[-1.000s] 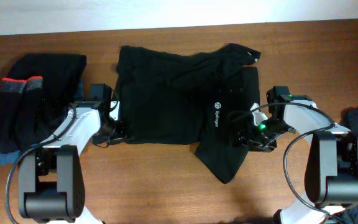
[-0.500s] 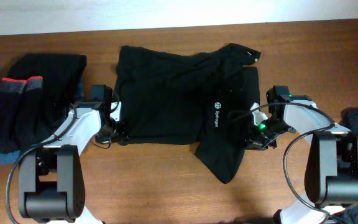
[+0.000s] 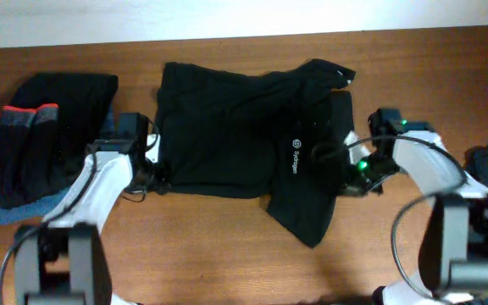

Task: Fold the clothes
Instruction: 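Lift the hem with both grippers and fold it up toward the collar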

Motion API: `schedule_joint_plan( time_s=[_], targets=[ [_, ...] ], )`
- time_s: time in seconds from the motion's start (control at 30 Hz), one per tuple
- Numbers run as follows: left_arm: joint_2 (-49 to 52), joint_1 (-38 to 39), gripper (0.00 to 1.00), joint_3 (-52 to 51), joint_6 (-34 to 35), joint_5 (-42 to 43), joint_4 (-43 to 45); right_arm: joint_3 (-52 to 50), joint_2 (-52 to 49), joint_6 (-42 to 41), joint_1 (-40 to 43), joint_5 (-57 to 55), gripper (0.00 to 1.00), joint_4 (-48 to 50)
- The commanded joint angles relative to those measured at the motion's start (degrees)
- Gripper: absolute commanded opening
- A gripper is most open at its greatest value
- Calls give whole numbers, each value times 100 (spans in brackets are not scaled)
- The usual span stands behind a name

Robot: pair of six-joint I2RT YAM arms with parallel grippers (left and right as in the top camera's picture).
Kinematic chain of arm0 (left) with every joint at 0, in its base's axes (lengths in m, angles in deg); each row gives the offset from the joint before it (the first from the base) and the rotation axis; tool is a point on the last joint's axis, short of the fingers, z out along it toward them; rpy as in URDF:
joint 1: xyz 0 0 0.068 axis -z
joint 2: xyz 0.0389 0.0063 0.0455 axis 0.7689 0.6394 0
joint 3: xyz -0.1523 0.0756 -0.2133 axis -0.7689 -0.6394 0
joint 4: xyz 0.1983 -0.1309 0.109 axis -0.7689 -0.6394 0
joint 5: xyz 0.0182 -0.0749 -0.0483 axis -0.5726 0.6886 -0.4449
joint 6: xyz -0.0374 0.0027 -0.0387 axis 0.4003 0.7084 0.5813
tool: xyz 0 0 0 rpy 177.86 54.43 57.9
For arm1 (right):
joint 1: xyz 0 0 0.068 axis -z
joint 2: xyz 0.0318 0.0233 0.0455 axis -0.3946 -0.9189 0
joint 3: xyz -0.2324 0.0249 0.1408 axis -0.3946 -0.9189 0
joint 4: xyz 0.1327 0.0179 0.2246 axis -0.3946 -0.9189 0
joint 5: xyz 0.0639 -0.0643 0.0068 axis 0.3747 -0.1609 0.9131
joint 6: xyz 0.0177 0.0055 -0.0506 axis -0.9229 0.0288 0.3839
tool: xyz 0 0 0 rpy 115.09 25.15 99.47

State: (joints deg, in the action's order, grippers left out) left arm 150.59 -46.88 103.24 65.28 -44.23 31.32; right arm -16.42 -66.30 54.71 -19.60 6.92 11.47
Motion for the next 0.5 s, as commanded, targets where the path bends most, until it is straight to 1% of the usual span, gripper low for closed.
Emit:
schedule_joint_plan(
  time_s=[0.0,0.13,0.27,0.47],
  targets=[
    [-647,-17,0,55,-74,-496,-9,647,619,140,76,-260,4,-240],
    [-1099,-17,0,55,-72,-887,-7,1117,975,114,396,-358,4,-522],
    [-1456,-17,0,55,-70,-1331,2,1346,1237,122,828,-358,4,-654],
    [-1633,-96,0,55,2,-1478,0,1351,1370,164,1373,-358,4,-844]
  ],
)
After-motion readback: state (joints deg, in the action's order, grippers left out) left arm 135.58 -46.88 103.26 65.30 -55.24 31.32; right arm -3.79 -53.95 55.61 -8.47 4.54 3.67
